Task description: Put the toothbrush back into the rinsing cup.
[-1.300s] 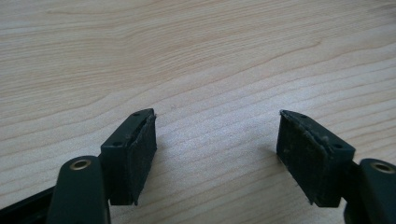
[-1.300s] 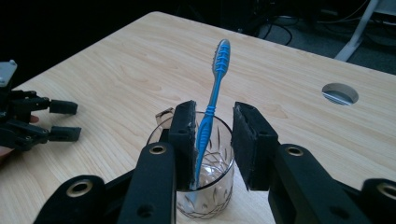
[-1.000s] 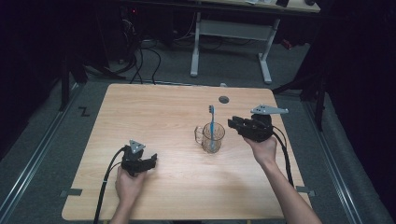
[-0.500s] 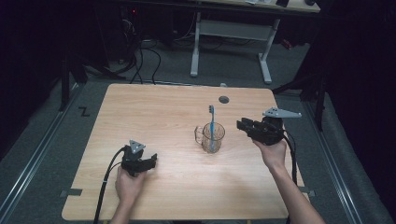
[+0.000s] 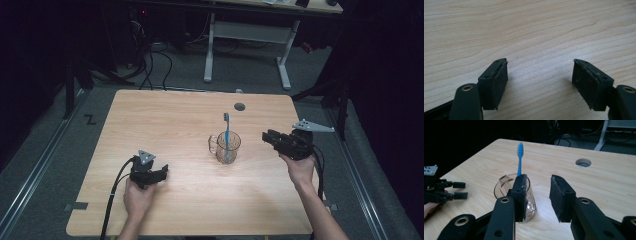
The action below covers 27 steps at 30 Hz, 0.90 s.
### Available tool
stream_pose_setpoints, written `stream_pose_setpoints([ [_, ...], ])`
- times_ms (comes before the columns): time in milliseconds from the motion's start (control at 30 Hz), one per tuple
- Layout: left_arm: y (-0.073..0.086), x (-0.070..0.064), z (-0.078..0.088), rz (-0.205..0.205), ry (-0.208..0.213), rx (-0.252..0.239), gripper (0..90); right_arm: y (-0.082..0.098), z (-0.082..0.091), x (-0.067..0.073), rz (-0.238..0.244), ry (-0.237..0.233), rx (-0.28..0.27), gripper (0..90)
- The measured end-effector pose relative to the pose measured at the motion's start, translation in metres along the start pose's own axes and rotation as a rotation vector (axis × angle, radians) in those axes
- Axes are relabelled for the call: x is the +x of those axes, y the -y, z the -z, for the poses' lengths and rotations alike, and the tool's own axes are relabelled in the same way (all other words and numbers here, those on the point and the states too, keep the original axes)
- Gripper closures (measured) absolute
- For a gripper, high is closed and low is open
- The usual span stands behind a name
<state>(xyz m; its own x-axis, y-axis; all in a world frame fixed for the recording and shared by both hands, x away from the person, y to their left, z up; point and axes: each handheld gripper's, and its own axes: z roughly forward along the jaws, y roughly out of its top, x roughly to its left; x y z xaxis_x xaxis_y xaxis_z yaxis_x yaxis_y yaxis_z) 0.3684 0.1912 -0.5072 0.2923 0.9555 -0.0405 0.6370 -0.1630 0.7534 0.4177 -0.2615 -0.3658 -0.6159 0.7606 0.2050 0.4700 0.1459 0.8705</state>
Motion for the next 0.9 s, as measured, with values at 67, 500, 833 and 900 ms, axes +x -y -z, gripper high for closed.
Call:
stream_pose_setpoints([
  [67,0.000,0.000,0.000,0.000,0.000,0.000,29.4,0.004,0.001,-0.001,-0.005,0.004,0.004,66.4],
  [500,0.000,0.000,0.000,0.002,0.002,-0.001,29.4,0.016,0.009,-0.005,-0.030,0.010,-0.018,65.9],
  [833,0.000,0.000,0.000,0.001,0.000,0.000,29.4,0.032,0.019,-0.010,-0.053,0.030,-0.031,65.6],
  [900,0.000,0.000,0.000,0.000,0.000,0.000,29.4,0.035,0.020,-0.011,-0.056,0.033,-0.032,65.6],
])
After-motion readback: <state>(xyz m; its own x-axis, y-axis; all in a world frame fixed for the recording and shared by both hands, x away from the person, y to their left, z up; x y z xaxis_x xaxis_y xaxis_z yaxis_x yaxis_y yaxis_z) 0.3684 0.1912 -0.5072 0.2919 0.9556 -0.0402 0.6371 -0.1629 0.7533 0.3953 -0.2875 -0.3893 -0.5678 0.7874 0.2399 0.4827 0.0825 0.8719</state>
